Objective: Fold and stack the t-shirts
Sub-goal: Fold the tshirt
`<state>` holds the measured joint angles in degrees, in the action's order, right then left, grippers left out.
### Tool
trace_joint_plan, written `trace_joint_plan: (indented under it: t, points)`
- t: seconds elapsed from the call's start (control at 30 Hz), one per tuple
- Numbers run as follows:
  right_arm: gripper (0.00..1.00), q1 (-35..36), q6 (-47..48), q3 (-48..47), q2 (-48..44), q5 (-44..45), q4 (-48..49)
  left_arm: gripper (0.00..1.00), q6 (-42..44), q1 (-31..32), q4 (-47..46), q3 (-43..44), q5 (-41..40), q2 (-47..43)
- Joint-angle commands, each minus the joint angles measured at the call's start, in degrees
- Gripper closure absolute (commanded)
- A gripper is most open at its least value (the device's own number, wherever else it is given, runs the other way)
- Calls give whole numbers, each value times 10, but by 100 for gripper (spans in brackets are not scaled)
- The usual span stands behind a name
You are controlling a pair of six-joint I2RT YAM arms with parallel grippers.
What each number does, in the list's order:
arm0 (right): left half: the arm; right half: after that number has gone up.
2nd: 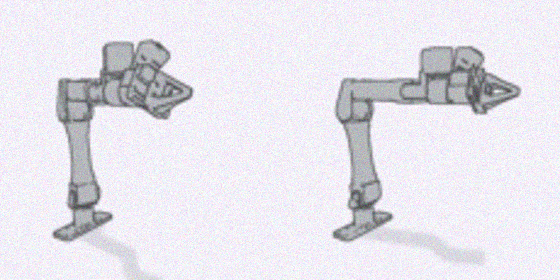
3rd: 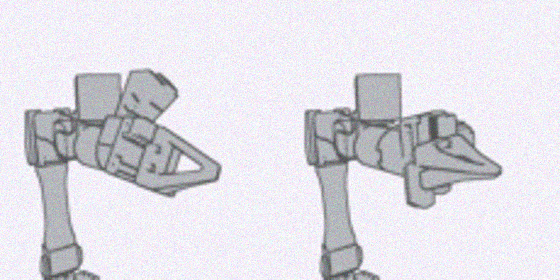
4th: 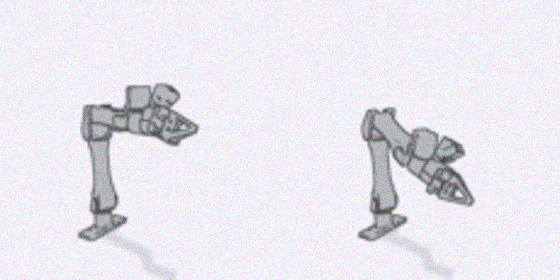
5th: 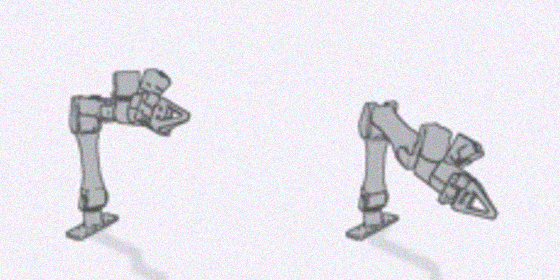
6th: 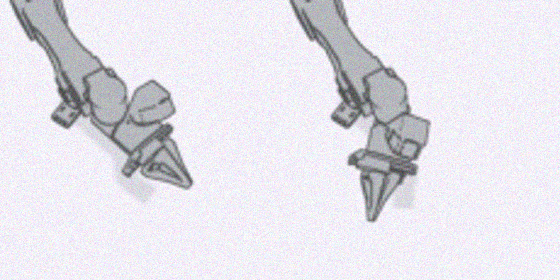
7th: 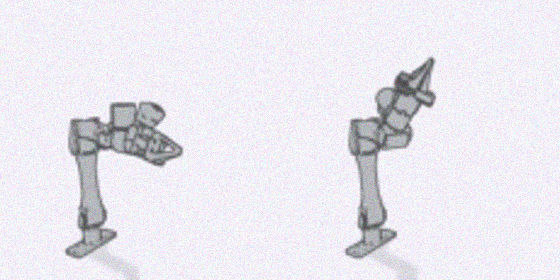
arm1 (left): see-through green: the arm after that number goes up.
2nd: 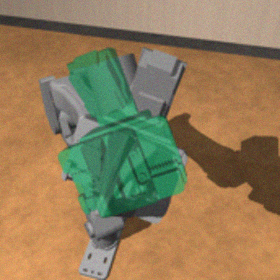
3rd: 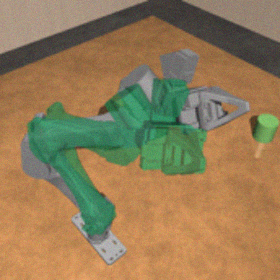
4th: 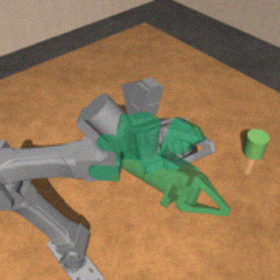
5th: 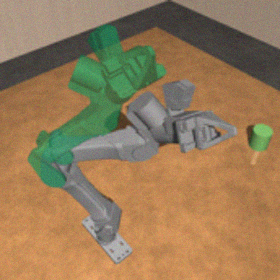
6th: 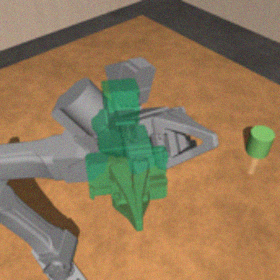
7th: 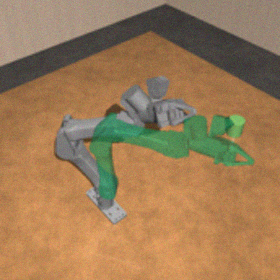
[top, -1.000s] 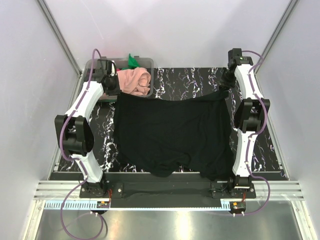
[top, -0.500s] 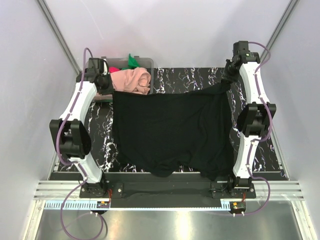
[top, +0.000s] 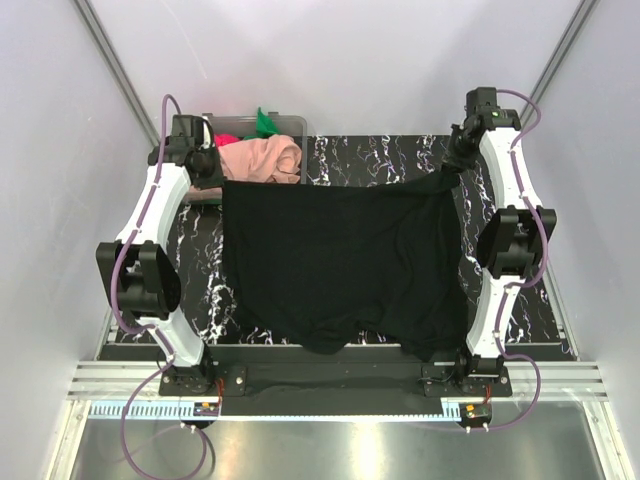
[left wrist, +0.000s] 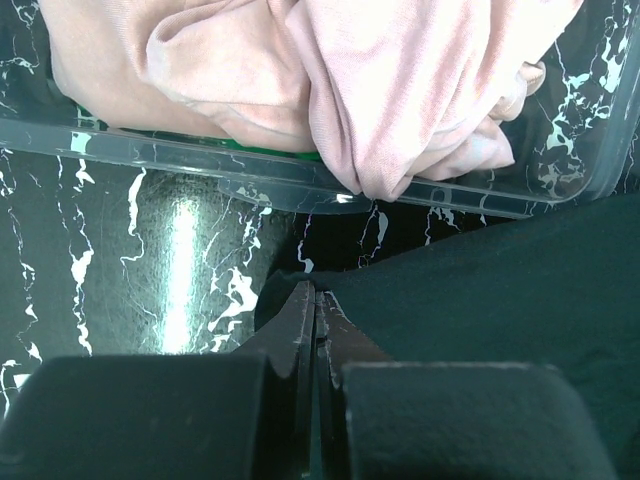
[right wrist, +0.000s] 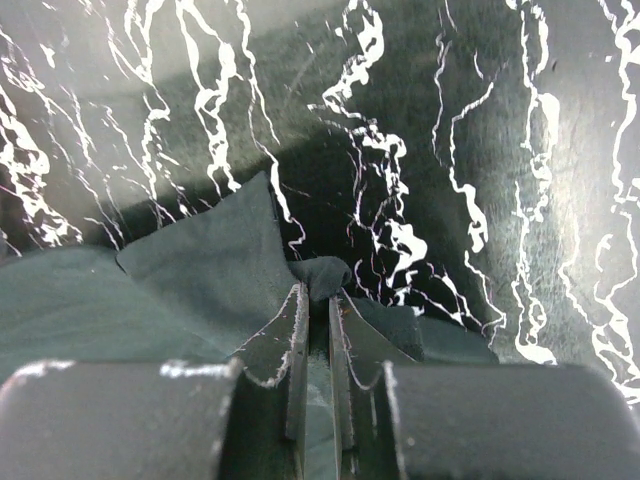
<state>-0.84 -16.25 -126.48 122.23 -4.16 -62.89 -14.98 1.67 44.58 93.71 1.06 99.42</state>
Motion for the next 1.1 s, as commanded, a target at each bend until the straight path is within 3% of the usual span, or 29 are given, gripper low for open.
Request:
trace_joint_plan:
  t: [0.0,0.37,0.67,1.07]
  points:
    - [100,1,7,24,-66,-11,18,100,7,-2,4,0,0,-23]
    - [100,1,4,88,-141,-15,31,100,7,-2,58,1,-30,-6]
    - [100,3,-1,153,-172,-8,31,100,8,0,118,19,7,4]
    - [100,5,-6,219,-205,-11,35,100,3,12,125,-41,12,-50]
